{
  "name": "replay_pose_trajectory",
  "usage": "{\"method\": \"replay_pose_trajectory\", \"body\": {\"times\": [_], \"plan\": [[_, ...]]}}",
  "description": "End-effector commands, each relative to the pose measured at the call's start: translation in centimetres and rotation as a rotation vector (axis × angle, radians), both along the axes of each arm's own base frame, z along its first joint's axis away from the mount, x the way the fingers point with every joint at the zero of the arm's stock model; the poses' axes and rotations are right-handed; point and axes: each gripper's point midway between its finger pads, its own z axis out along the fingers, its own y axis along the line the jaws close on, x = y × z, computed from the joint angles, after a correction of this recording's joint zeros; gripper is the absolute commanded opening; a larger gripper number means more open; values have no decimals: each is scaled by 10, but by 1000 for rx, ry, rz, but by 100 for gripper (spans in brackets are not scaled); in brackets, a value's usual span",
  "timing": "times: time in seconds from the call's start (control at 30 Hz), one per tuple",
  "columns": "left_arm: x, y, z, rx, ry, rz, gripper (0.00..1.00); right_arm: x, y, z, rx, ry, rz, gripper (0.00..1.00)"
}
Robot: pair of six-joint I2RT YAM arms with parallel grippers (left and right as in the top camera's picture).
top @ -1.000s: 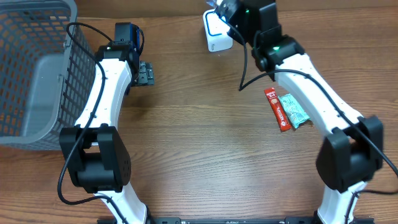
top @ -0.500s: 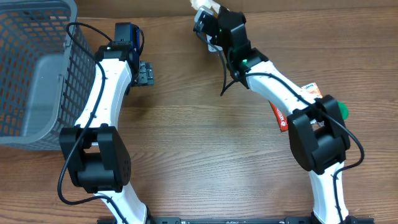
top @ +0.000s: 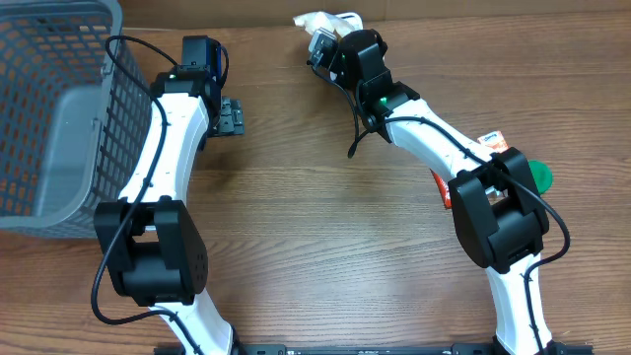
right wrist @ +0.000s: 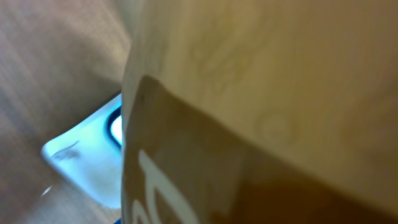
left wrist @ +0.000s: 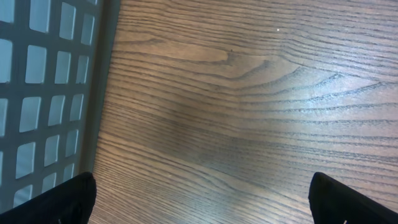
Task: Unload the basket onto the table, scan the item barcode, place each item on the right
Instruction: 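Lift the snack bag with the right gripper to the white scanner, then hold the bag's barcode in front of the scanner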
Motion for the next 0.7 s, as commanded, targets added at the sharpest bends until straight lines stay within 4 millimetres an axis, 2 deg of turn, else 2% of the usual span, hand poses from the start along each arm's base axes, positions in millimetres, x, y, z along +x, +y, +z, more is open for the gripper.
{"method": "replay_pose_trajectory", "body": {"times": [0.0, 0.23, 0.47, 0.67], "plan": [[3, 2, 14, 8, -41, 16, 100, -2, 6, 1, 37, 24, 14, 4], [3, 2, 14, 8, -41, 16, 100, -3, 11, 1, 151, 49, -14, 4], [3, 2, 14, 8, -41, 16, 100, -15, 20, -15, 155, 133, 43, 4], [3, 2, 14, 8, -41, 16, 100, -19, 17, -23, 226, 189, -13, 4]]}}
